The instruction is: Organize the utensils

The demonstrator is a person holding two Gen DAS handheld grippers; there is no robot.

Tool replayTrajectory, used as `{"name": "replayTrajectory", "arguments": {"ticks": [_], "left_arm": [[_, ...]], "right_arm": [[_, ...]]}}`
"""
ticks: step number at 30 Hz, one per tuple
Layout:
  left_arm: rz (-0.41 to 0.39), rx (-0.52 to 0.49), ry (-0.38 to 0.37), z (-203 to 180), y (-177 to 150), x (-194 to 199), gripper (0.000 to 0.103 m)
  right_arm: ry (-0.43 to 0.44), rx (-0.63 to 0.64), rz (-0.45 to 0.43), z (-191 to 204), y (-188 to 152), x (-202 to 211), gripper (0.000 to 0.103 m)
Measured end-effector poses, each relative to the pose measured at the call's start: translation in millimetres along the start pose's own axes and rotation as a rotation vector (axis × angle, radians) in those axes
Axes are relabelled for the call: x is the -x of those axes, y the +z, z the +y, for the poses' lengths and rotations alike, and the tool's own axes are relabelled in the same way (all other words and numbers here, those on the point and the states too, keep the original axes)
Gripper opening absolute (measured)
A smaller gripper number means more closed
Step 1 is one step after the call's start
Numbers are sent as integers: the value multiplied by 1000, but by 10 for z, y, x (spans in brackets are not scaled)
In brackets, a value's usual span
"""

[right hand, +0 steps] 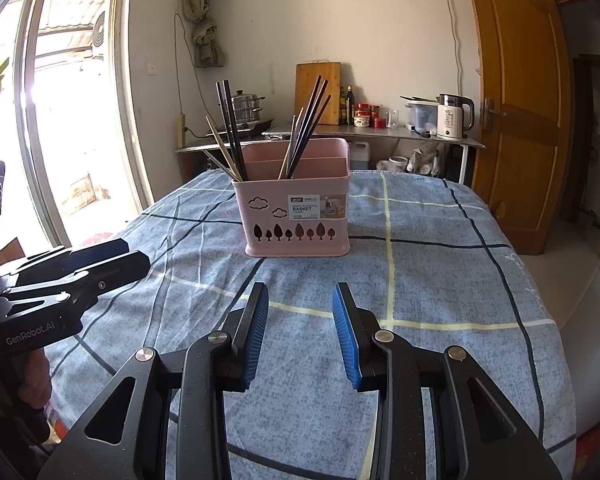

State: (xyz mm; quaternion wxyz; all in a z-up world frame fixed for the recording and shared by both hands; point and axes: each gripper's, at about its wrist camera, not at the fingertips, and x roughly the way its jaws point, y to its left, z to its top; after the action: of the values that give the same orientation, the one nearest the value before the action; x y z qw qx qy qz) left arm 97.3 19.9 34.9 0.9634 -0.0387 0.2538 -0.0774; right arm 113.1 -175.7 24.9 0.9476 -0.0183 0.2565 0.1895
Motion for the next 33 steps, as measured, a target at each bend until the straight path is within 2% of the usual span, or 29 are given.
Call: {"name": "replayTrajectory", "arguments": {"ticks": [7,33], "left_arm": [[2,-7,26,-13,-10,-11,48],[37,2,7,11,-41,-88,48]], "right_arm": [[-2,0,9,0,-13,-9,34],[-9,-12,18,-30,-26,-17,34]]}}
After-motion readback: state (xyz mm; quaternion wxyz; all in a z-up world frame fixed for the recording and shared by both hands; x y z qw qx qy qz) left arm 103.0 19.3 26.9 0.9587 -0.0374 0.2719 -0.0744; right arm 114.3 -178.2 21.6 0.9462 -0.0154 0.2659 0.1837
